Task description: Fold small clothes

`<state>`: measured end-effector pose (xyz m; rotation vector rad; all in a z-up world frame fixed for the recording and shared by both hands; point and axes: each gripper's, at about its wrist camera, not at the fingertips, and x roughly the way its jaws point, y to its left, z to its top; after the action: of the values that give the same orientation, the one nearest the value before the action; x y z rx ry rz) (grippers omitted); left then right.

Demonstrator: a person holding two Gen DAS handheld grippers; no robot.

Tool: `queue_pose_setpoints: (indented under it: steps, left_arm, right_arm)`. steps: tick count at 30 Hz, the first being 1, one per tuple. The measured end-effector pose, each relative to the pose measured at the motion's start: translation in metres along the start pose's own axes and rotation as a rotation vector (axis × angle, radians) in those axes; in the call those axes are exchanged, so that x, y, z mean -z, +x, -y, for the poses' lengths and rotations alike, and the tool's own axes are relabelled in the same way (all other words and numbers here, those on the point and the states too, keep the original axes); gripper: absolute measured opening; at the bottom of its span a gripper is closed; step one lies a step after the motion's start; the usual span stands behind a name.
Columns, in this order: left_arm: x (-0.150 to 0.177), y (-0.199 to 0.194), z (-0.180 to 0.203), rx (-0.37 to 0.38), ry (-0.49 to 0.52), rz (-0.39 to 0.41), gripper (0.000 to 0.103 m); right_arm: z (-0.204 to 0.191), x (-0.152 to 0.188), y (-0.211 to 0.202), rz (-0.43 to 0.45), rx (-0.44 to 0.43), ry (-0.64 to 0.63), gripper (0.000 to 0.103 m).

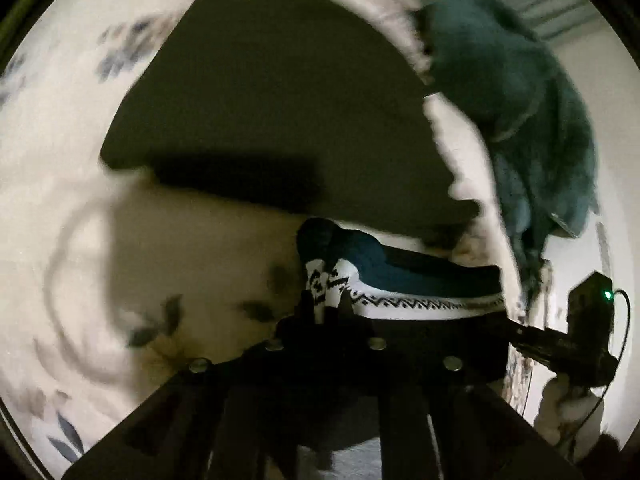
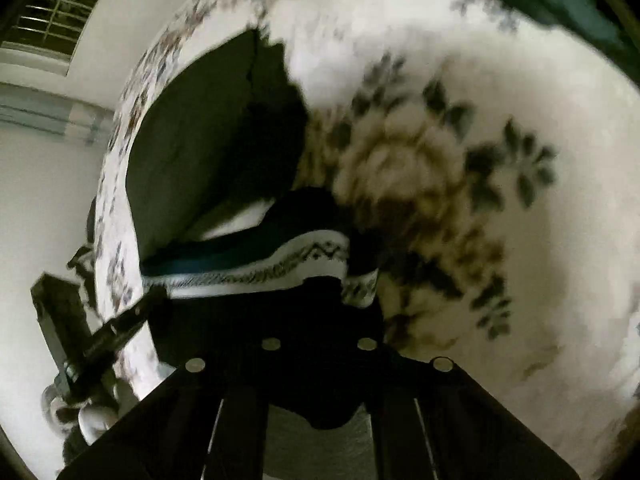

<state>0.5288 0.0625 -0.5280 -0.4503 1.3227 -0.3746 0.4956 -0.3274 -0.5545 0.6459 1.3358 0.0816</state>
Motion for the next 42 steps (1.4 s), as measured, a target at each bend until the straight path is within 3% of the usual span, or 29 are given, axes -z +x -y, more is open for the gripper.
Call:
queue_pose_setpoints:
  steps: [2,4,5,6,7,9,10,12,13,16,19,23,26,29,32,35,37,38,39,40,41,42]
  left_arm:
    - [-0.001,-0.002,0.004,0.014,0.006,-0.021,0.013]
    - [0.004,-0.016,0.013,0.019,0.007,-0.018,0.029]
    - [0.014,-0.034,0.017,0.024,0.004,0.006,0.05]
    - [0.023,-0.044,0.02,0.019,0.005,0.029,0.076]
    - [0.036,-0.061,0.022,0.012,0.007,0.062,0.083]
    - [0.072,-0.094,0.027,0.004,-0.007,0.101,0.084]
    - [0.091,-0.107,0.027,0.0,-0.023,0.11,0.085]
    - [0.128,-0.127,0.022,0.003,-0.085,0.121,0.097]
    - [0.14,-0.129,0.022,-0.001,-0.115,0.119,0.098]
    - [0.206,-0.13,0.015,0.034,-0.292,0.07,0.098]
    - [0.249,-0.111,0.016,0.092,-0.418,0.02,0.098]
    - [0.28,-0.068,0.021,0.154,-0.534,0.047,0.098]
    - [0.279,-0.028,0.027,0.127,-0.514,0.08,0.098]
    - [0.278,-0.009,0.022,0.194,-0.613,0.134,0.098]
    - [0.274,0.002,0.015,0.208,-0.714,0.227,0.098]
    - [0.263,0.004,0.021,0.175,-0.693,0.31,0.098]
    - [0.258,-0.001,0.025,0.164,-0.662,0.373,0.061]
    - [0.253,-0.005,0.025,0.158,-0.649,0.391,0.034]
    - [0.249,-0.01,0.023,0.167,-0.648,0.401,0.031]
    - [0.245,-0.016,0.021,0.17,-0.639,0.41,0.03]
    - [0.24,-0.022,0.021,0.152,-0.617,0.406,0.03]
    - [0.235,-0.028,0.019,0.133,-0.59,0.392,0.029]
  right_arm:
    - [0.005,-0.002,0.012,-0.05,0.004,0.013,0.008]
    - [0.003,-0.002,0.018,-0.111,0.016,-0.007,0.011]
    - [0.004,-0.002,0.013,-0.126,0.008,-0.002,0.014]
    - [0.006,0.001,0.003,-0.143,-0.014,-0.005,0.029]
    - [0.007,0.002,-0.008,-0.142,-0.027,-0.016,0.05]
    - [0.014,0.015,-0.042,-0.126,-0.04,-0.058,0.072]
    - [0.018,0.023,-0.057,-0.134,-0.033,-0.081,0.075]
    - [0.032,0.047,-0.089,-0.161,0.005,-0.119,0.081]
    - [0.038,0.057,-0.099,-0.176,0.019,-0.129,0.091]
    - [0.058,0.097,-0.124,-0.243,0.055,-0.121,0.102]
    - [0.078,0.123,-0.132,-0.301,0.058,-0.098,0.102]
    - [0.095,0.123,-0.114,-0.335,-0.023,-0.065,0.102]
    - [0.085,0.089,-0.078,-0.324,-0.098,-0.133,0.102]
    - [0.07,0.052,-0.03,-0.353,-0.217,-0.158,0.102]
    - [0.055,0.014,0.018,-0.378,-0.23,-0.185,0.102]
    - [0.045,-0.009,0.055,-0.413,-0.226,-0.205,0.102]
    - [0.046,-0.013,0.074,-0.456,-0.213,-0.184,0.103]
    - [0.045,-0.014,0.075,-0.428,-0.224,-0.169,0.103]
    - [0.045,-0.014,0.075,-0.41,-0.232,-0.158,0.103]
    - [0.043,-0.011,0.073,-0.391,-0.252,-0.156,0.098]
    - [0.041,-0.007,0.072,-0.385,-0.273,-0.17,0.083]
    - [0.039,-0.001,0.074,-0.411,-0.325,-0.168,0.028]
